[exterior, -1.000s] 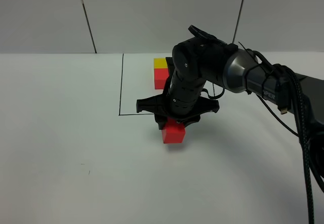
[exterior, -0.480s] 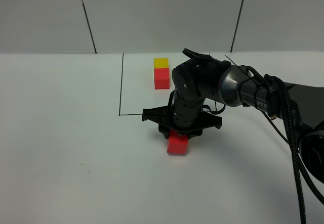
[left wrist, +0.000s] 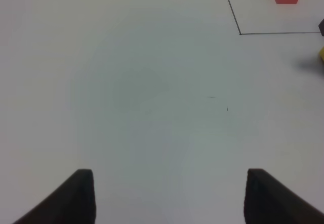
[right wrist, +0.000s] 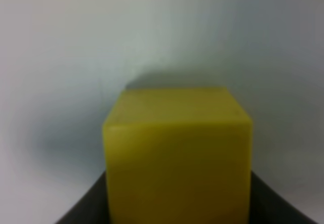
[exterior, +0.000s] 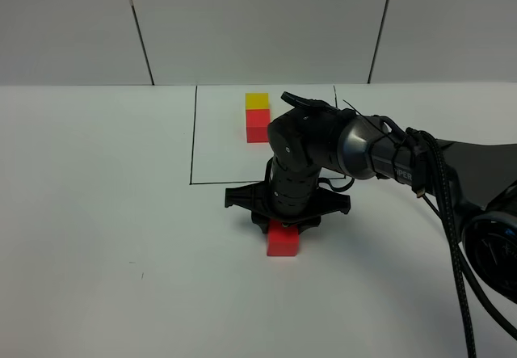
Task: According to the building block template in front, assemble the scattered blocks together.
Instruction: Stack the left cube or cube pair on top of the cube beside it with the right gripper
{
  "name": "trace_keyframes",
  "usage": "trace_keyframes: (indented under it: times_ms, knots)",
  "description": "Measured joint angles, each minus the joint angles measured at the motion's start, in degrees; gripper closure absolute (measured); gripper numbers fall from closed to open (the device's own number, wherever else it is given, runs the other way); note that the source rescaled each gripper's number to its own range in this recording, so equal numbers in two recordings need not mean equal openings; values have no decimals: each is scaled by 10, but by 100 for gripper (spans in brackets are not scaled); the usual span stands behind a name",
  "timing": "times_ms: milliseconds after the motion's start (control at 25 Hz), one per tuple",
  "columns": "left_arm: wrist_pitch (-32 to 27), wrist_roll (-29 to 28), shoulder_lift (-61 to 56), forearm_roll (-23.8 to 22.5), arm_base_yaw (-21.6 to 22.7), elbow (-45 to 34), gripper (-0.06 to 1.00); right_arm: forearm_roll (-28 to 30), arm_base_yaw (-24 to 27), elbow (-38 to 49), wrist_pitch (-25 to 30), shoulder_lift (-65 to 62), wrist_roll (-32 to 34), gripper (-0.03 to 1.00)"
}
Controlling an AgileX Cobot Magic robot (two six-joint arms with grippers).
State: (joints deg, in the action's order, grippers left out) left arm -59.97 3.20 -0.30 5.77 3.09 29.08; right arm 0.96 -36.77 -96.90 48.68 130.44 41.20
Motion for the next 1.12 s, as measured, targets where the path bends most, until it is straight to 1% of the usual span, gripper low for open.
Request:
trace_keyframes:
  times_ms: [520,600,640,720,800,880,920,1000,1120]
  knots:
    - [0,0,0,0,0,0,54,2,0,0,6,0,-39,96]
    - [0,0,0,0,0,0,54,1,0,0,6,0,-39,93]
    - [0,0,0,0,0,0,54,0,0,0,6,1,-39,87]
    - [0,0,0,0,0,0,54,-4,0,0,1,0,-39,65]
    - [0,0,0,0,0,0,54,-4,0,0,-1,0,-40,35]
    - [0,0,0,0,0,0,54,-4,0,0,-6,-1,-40,10]
    - [0,0,0,0,0,0,54,-4,0,0,-8,-4,-41,5]
    - [0,0,0,0,0,0,54,-3,2,0,-12,-14,-46,0]
    - [0,0,0,0,0,0,54,-2,7,0,-20,-42,-60,-2]
